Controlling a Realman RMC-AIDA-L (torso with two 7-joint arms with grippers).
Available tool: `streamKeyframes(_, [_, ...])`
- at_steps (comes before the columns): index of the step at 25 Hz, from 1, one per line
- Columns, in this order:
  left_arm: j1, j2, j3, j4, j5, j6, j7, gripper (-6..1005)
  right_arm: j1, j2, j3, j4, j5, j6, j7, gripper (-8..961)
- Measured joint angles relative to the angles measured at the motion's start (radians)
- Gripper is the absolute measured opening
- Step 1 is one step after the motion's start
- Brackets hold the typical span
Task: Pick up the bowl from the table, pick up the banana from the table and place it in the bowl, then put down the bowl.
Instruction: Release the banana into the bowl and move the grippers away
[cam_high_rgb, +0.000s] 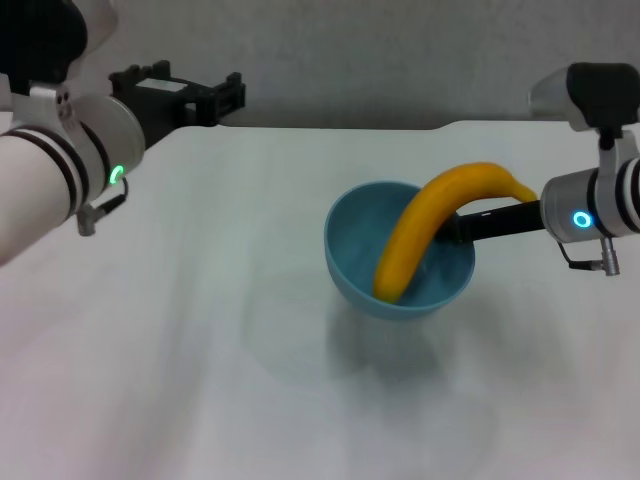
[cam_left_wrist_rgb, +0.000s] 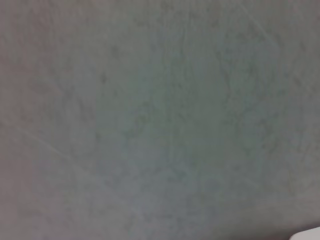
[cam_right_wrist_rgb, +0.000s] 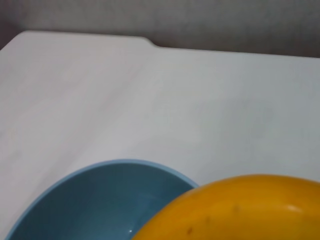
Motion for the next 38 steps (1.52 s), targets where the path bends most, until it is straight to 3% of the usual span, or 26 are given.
streamKeyframes(8, [-0.027,-0.006,-0.039,0.042,0.139,0.053,-0.001,876,0.030,-0.010,0.023,0.035,0.004,0.066,-0.066,78])
streamKeyframes(11, [-0.029,-0.006,-0.052,0.058,0.151,0.063,-0.002,876,0.030,0.006,0.015,0.047,0.000,0.062,-0.067,78])
streamKeyframes(17, [-0.015,-0.008,-0.052,0.095,0.154,0.041,-0.002,876,0.025,0.056,0.011,0.068,-0.081,0.034,-0.039,79])
streamKeyframes(38, [0.015,-0.009,-0.037,0.175,0.153,-0.067,-0.006,876,-0.031,0.058,0.010,0.114,-0.101,-0.025,-0.013,82])
